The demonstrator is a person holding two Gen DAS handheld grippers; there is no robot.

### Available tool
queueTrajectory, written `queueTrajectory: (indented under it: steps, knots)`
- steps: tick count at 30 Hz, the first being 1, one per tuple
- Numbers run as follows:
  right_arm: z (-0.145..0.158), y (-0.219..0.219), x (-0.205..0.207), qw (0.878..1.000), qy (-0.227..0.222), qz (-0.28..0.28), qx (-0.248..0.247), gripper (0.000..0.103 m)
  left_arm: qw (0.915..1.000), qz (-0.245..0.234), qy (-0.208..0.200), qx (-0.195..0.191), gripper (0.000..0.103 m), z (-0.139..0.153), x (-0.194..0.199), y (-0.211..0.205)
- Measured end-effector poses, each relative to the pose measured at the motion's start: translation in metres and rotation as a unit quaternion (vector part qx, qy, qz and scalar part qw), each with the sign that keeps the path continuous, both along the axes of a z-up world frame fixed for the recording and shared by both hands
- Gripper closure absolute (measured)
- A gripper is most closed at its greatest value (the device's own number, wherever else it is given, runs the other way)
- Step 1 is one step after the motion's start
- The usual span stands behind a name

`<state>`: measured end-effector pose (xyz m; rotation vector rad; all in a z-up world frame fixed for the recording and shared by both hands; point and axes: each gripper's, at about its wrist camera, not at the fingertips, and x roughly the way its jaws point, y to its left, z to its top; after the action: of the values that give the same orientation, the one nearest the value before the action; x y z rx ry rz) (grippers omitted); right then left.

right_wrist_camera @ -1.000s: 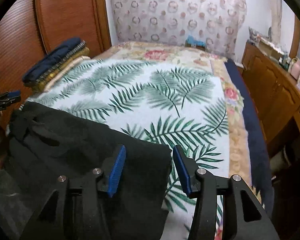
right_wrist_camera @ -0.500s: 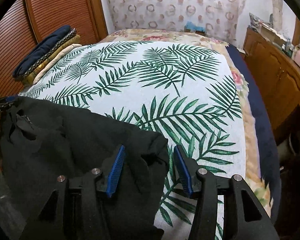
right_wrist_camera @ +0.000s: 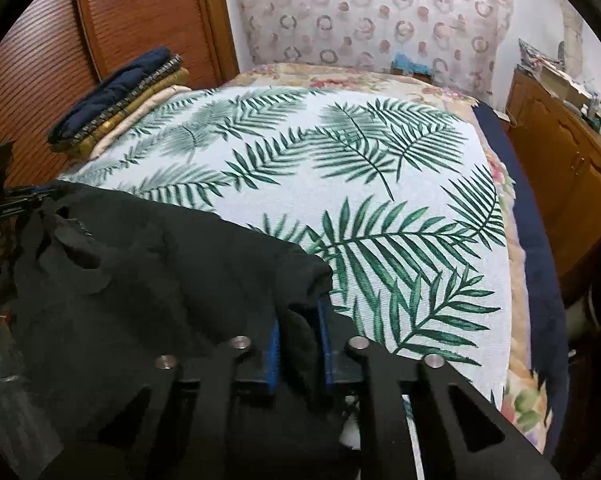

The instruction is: Fold small clothes

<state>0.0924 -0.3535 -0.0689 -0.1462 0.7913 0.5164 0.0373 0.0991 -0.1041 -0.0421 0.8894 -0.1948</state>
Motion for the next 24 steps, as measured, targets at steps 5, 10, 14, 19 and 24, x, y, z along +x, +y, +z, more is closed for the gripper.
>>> queueTrajectory:
  steps: [5,10,14,19,24]
  knots:
    - [0.029,-0.016,-0.028,0.998,-0.034,-0.007,0.044,0.092,0.9984,0.009,-0.049,-0.027,0.093,0.030,-0.024,0.002]
    - [0.061,-0.029,-0.063,0.995,-0.071,-0.024,0.064,0.092,0.9945,0.022,-0.090,-0.048,0.096,0.055,-0.051,0.008]
    - [0.079,-0.031,-0.088,0.993,-0.091,-0.016,0.070,0.092,0.9912,0.015,-0.120,-0.054,0.096,0.075,-0.071,0.006]
    - [0.100,-0.039,-0.112,0.989,-0.112,-0.010,0.094,0.093,0.9858,0.007,-0.154,-0.066,0.097,0.103,-0.088,0.004]
    - [0.129,-0.042,-0.135,0.982,-0.158,-0.015,0.098,0.093,0.9772,-0.002,-0.189,-0.097,0.097,0.138,-0.103,0.009]
